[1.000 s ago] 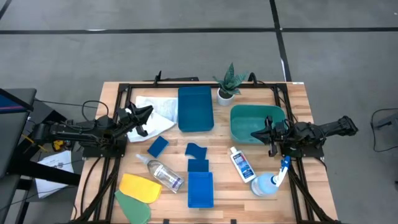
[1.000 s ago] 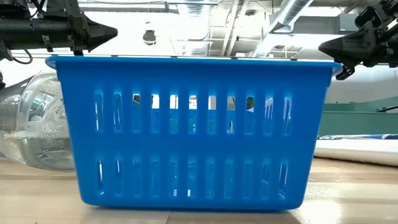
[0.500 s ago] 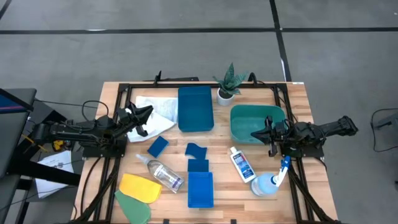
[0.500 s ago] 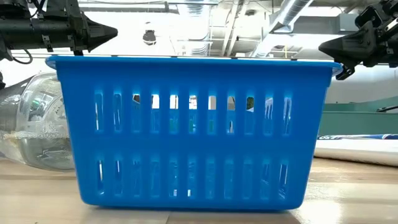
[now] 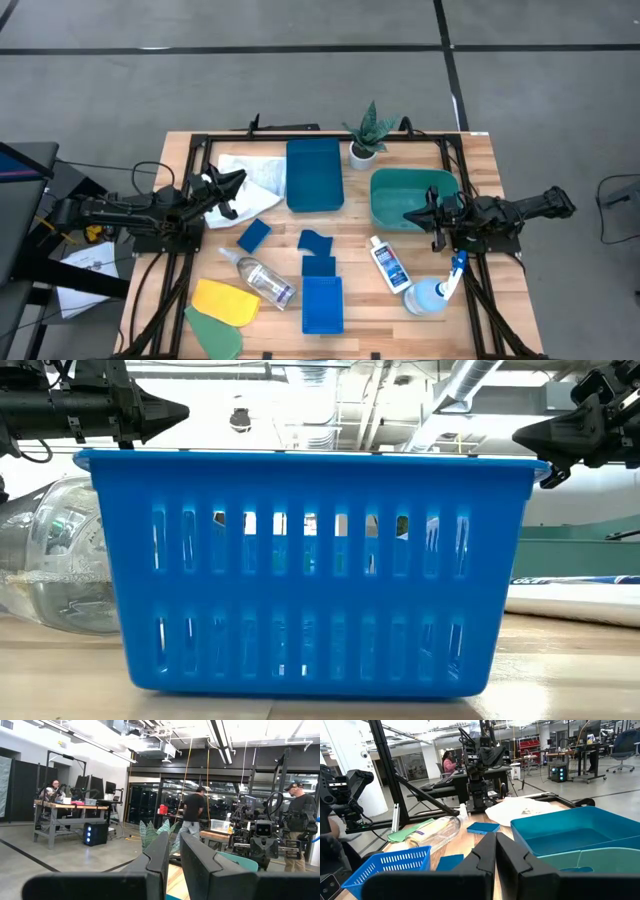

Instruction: Pick & Place Kitchen Items

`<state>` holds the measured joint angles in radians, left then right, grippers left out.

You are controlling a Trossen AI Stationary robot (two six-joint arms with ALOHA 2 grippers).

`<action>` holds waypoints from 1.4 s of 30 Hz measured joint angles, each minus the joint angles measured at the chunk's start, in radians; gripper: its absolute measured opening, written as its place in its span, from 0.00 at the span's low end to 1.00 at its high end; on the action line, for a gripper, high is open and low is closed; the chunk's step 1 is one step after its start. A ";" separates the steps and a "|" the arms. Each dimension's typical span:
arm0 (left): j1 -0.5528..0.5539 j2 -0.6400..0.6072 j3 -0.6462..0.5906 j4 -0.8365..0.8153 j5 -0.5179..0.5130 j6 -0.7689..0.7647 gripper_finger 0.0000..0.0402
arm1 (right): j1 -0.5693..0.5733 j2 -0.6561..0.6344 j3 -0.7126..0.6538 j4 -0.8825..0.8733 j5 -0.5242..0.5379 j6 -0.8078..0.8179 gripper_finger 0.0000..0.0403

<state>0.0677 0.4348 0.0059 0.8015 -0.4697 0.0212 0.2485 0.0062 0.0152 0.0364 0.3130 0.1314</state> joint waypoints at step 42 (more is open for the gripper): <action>0.007 -0.001 0.000 0.130 -0.031 -0.079 0.11 | -0.008 0.000 -0.001 0.371 -0.033 0.003 0.02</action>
<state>0.0750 0.4339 0.0063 0.9318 -0.5008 -0.0578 0.2409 0.0063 0.0139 0.4074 0.2801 0.1343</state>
